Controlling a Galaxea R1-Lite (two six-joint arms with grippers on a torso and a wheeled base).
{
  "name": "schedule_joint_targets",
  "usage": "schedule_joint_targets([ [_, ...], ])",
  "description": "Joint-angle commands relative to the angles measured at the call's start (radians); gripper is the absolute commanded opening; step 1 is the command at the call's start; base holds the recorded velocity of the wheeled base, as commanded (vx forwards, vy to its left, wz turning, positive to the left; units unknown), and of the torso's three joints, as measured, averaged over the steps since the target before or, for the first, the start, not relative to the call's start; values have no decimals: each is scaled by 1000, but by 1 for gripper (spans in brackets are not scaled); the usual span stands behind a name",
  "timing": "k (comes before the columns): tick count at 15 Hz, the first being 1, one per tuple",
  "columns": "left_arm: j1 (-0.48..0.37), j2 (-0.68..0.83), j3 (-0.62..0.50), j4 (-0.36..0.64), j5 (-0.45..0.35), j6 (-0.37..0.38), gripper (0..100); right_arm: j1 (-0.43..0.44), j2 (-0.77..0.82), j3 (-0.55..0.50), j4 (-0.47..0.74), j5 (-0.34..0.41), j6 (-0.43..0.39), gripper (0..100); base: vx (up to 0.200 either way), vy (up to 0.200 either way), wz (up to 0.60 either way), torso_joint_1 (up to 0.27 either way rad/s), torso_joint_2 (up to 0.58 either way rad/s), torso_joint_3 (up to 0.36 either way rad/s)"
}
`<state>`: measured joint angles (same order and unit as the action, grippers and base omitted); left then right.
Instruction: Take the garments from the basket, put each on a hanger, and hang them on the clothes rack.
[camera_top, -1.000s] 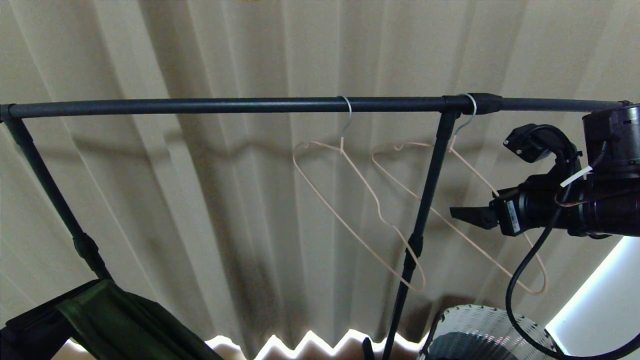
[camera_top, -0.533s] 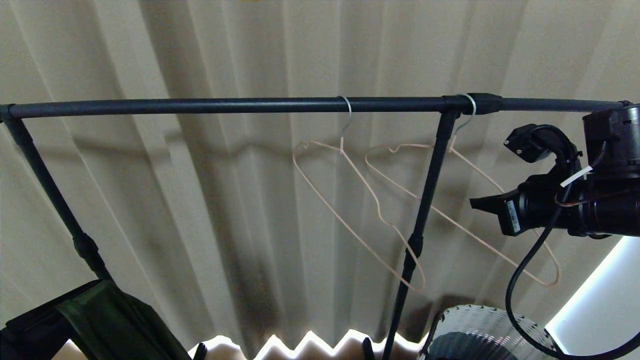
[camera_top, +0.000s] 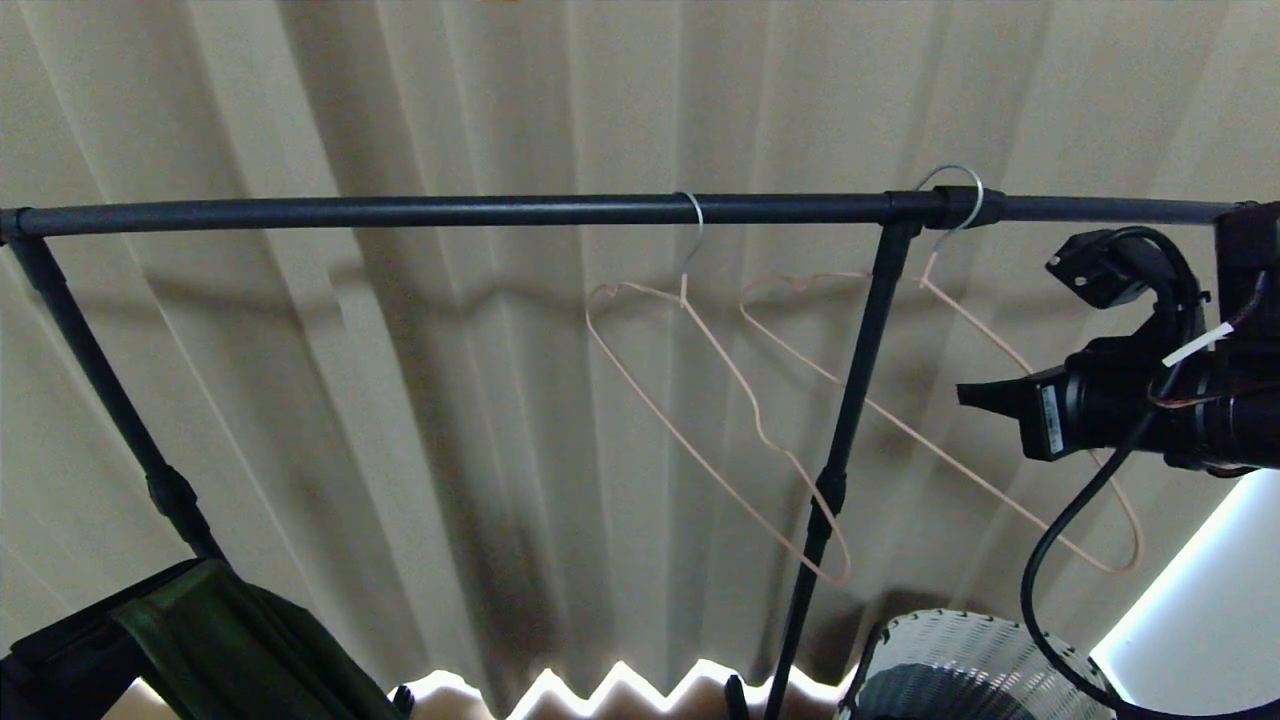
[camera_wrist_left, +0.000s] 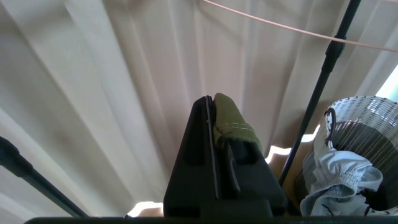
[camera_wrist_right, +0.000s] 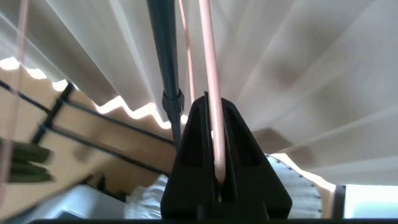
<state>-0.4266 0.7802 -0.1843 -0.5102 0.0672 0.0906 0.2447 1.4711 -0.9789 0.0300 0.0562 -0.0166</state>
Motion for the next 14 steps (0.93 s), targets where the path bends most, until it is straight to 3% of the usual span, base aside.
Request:
schedule_joint_targets([
  [1,-1,1,0,-1,0,-2,0,-2,-72,11,1,-1,26,0,0,0,0,0,0,0],
  [9,2,2,-1,-2,2,-5,0,-61,-304,194,5,-7,24,0,0,0,0,0,0,0],
  [14,3,4,-1,-2,2,-8,0,-61,-410,304,10,-68,23,0,-200,0,0,3,0,2],
])
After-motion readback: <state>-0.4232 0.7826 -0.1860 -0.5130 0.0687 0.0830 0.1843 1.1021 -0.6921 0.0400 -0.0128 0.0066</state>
